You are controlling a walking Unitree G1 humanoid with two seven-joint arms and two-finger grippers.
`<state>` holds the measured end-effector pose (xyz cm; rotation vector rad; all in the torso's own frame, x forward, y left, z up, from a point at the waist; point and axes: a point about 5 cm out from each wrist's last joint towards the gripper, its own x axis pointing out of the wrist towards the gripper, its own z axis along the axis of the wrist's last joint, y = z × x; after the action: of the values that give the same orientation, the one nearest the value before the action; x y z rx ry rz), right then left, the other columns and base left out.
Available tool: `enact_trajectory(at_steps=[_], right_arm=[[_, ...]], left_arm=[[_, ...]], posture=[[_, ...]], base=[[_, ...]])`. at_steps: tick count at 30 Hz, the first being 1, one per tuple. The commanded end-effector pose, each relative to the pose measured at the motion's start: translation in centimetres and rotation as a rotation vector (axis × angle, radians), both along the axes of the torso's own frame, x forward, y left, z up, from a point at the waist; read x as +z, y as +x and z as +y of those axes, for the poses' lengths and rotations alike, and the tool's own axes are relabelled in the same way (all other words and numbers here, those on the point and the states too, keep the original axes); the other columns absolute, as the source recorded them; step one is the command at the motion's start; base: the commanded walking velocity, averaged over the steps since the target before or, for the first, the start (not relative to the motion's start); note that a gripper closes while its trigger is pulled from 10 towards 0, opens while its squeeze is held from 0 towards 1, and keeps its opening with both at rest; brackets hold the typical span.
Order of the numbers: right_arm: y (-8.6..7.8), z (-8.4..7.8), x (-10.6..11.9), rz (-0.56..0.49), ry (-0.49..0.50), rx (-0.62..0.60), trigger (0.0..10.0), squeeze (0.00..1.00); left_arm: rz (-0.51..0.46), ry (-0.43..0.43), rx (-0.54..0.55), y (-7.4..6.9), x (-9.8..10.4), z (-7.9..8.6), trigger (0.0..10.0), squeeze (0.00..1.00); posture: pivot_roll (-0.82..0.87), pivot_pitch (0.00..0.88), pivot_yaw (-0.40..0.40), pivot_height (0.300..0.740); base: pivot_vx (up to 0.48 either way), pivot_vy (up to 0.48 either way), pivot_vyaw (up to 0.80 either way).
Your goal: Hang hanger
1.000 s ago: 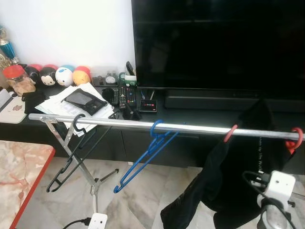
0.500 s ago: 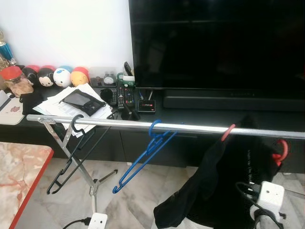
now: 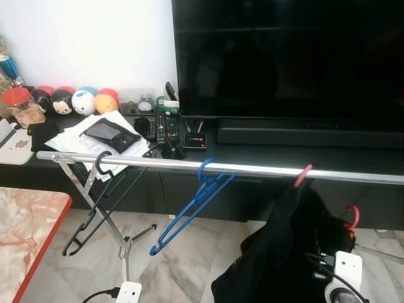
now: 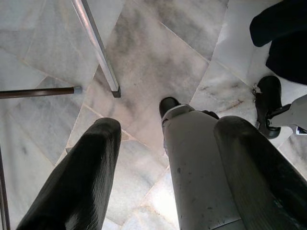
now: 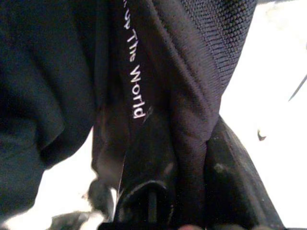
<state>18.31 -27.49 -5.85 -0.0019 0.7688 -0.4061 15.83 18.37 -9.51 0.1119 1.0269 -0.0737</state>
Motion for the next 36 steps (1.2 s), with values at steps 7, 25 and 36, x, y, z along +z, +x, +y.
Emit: enact_trajectory(at_steps=[7,25,36], right_arm=[[-0.02,-0.37,-0.05,0.041,0.023,0.005,10.0,0.00],[0.21,-0.81,0.22,0.123,-0.076,0.204,10.0,0.00],[0.23,-0.64,0.17,0.121,-0.075,0.212,10.0,0.00]], left_arm=[[0.016,0.002,0.015,-0.48,-0.19,0.10,10.0,0.00],[0.026,-0.002,0.041,-0.84,-0.37,-0.08,10.0,0.00],[0.027,-0.001,0.044,-0.89,-0.37,0.02,10.0,0.00]], posture=[[-0.07,0.000,-0.004,0.727],[-0.08,0.000,-0.015,0.727],[-0.08,0.000,-0.007,0.727]], base=[[0.000,0.000,0.00],[0.000,0.000,0.00],[0.000,0.000,0.00]])
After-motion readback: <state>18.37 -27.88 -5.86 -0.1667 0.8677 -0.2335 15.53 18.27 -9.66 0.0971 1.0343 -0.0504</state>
